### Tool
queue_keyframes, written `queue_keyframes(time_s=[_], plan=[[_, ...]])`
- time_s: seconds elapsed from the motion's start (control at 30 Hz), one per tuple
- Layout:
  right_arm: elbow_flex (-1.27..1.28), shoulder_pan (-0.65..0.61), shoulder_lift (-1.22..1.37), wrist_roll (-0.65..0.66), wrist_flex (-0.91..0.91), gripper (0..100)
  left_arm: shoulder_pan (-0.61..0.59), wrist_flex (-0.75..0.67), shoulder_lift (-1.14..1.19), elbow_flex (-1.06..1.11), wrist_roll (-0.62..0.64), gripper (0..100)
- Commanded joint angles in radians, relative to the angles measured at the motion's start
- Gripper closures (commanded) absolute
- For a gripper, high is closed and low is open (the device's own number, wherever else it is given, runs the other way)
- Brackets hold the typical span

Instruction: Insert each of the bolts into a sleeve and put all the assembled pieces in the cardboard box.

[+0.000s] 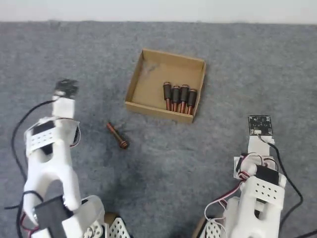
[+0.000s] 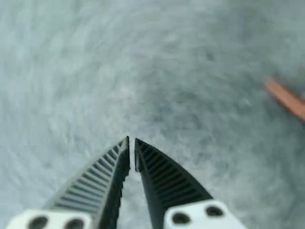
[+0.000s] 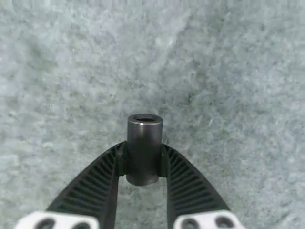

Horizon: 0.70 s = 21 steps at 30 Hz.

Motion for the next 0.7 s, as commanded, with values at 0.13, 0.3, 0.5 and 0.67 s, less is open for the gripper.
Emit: queue_keyframes(time_s=[0.13,0.3,0.5,0.67], plan=[[-0.003,-0.048,-0.024,0.017,-0.022,99.1,0.186,0.183,-0.012,-0.131,-0.301,99],[-0.003,-0.051,-0.024,0.018,-0.022,99.1,0.304,0.400,-0.005,-0.237,-0.382,89],[-0.003,-0.051,-0.022,0.048,-0.022,99.1,0.405,0.460,0.000,-0.285,-0.459,87],[-0.003,-0.051,-0.022,0.051,-0.022,99.1,0.439,0.434,0.107,-0.298,-0.493,87]])
